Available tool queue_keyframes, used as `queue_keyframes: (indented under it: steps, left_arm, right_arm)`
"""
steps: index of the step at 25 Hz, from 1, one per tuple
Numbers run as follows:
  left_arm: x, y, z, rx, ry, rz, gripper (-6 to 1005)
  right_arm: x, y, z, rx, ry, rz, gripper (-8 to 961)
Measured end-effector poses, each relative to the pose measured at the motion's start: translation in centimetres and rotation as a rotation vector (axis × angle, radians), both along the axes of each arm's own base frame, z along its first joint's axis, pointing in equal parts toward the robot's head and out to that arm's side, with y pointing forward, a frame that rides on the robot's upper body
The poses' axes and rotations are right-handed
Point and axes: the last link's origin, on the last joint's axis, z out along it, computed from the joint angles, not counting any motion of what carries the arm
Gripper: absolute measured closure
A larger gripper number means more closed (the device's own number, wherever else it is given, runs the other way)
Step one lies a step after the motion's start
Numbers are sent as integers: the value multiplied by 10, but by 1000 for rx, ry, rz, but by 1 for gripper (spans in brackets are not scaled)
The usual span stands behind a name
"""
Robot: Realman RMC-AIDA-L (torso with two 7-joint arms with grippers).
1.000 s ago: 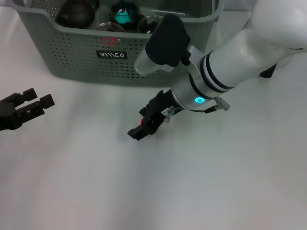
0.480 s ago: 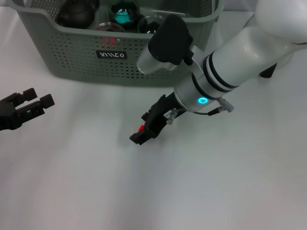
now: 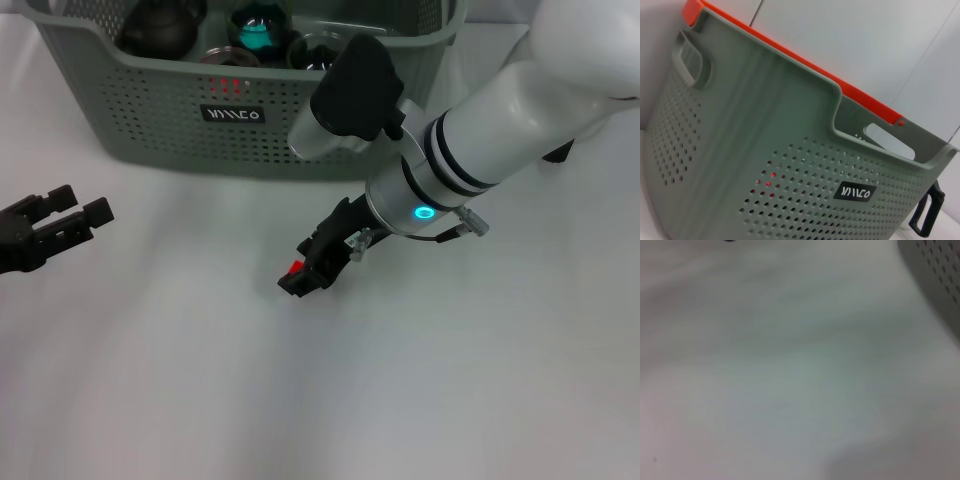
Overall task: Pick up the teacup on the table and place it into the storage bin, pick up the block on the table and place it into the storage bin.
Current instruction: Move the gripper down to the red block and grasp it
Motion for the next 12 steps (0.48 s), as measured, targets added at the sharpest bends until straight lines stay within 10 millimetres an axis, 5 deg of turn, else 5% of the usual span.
queue_keyframes:
  steps: [12]
  left_arm:
    - [0, 0, 0, 0, 0, -1, 175]
  right_arm:
    - [3, 0, -3, 13, -18, 30, 415]
